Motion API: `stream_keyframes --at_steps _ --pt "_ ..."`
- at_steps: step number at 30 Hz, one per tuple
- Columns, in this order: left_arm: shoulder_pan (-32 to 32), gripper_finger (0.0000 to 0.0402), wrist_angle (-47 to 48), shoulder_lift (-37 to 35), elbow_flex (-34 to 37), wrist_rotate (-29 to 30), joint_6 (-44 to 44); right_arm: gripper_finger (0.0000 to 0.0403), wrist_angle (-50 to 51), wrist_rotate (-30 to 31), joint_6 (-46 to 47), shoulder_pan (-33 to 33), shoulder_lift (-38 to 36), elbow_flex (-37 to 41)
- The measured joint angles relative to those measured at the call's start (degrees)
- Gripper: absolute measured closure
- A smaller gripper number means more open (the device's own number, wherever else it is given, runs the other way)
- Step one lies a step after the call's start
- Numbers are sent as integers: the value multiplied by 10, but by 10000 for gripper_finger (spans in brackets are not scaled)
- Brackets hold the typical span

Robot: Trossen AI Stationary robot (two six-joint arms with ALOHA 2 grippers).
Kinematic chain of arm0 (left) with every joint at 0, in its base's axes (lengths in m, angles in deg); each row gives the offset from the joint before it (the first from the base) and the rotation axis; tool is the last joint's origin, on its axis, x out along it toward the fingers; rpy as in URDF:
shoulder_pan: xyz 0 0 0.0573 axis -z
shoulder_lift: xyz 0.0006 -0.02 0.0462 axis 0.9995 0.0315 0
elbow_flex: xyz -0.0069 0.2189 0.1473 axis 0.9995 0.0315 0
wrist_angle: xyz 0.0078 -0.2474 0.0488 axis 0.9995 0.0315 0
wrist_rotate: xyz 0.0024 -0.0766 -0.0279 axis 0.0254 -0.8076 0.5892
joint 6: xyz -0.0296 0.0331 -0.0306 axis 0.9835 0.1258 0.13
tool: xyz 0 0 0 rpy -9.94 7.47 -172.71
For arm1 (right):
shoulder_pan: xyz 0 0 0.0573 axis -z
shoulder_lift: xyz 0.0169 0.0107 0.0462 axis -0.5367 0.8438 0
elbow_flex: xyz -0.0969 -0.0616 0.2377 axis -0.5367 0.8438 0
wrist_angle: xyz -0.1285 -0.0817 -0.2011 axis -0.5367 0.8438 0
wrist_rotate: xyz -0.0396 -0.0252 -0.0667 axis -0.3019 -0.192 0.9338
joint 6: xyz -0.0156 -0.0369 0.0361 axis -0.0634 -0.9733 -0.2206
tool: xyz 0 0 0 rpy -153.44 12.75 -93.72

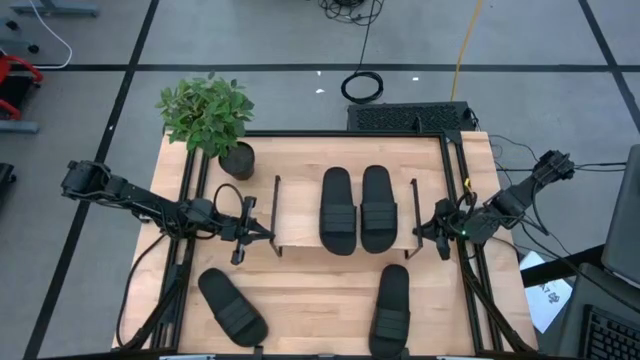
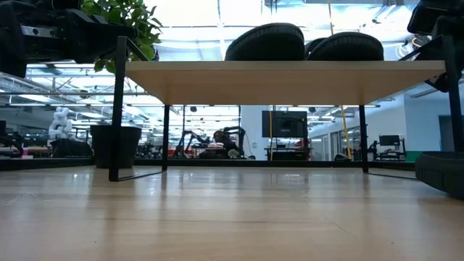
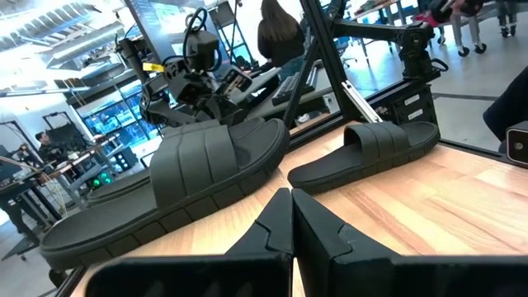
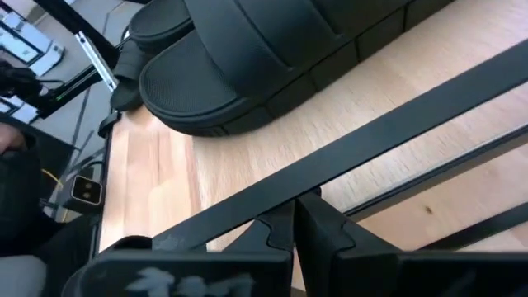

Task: Pick and place slides into the shelf
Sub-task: Put the black slide under the shelf

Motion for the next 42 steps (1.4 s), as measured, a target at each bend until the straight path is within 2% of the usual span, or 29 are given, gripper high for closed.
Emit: stream_keyframes --at_steps 7,16,25,30,37,42 --pt "0 398 -1 0 0 0 3 403 4 37 -52 0 -12 0" --pt "0 398 -1 0 0 0 6 403 17 51 -53 0 -39 0" --pt "0 398 -1 0 0 1 6 403 35 -18 -26 0 -50 -2" --pt "0 398 -1 0 0 1 7 403 53 -20 5 0 -60 -2" --pt "0 398 -1 0 0 1 11 403 147 48 82 0 -78 -15" --pt "0 398 -1 0 0 1 12 403 159 95 53 0 -85 -37"
